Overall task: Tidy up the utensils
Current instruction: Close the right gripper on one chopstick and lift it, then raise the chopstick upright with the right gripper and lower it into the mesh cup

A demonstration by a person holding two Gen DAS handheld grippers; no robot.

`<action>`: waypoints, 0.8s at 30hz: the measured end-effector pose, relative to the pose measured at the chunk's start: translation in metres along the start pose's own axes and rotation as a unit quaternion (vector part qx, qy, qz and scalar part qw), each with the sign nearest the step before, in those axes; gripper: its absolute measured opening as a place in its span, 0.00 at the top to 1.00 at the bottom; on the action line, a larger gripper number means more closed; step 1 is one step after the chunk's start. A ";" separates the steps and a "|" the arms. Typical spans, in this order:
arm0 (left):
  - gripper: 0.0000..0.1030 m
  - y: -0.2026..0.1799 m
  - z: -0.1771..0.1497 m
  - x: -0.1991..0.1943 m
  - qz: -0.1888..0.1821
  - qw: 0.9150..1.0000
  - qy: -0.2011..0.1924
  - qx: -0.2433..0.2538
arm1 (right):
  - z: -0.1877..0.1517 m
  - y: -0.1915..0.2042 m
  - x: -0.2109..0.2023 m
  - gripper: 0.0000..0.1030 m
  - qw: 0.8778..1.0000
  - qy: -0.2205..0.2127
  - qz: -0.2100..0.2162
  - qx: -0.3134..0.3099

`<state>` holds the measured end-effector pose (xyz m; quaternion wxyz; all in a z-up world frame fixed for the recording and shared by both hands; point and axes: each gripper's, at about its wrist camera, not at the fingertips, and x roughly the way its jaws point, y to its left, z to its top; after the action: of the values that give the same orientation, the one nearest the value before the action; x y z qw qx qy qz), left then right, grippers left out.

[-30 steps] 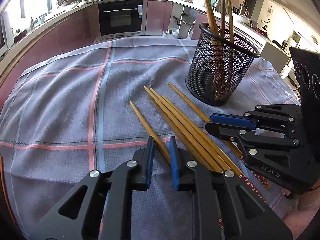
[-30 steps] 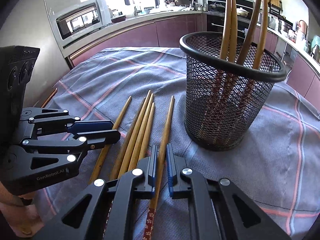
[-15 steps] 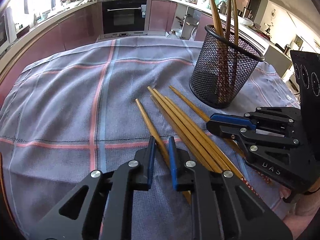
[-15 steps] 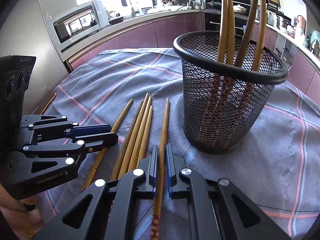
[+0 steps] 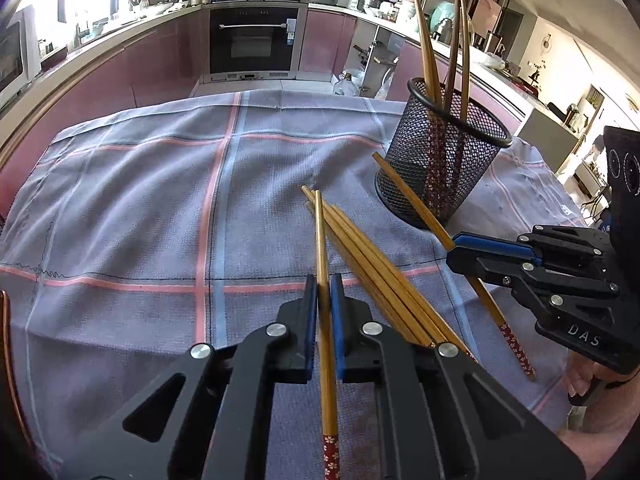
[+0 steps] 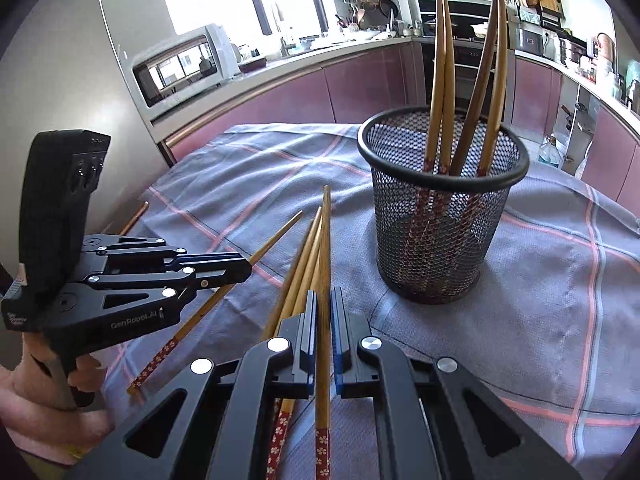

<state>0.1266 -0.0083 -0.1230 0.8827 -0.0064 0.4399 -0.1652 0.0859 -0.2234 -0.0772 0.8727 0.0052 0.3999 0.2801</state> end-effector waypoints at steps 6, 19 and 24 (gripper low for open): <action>0.93 0.001 0.003 -0.021 -0.023 1.000 -0.017 -0.006 | 0.001 -0.003 -0.024 0.95 0.999 -0.027 0.017 0.010; 0.93 -0.010 0.009 -0.051 -0.041 0.998 -0.051 0.004 | 0.006 -0.003 -0.055 0.95 0.997 -0.072 0.018 0.011; 0.93 -0.012 0.011 -0.058 -0.048 0.997 -0.058 0.006 | 0.009 -0.004 -0.061 0.95 0.996 -0.081 0.017 0.011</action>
<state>0.0988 -0.0041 -0.0690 0.8978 -0.0315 0.3862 -0.2095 0.0622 -0.2550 -0.0301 0.8973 0.0444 0.3306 0.2890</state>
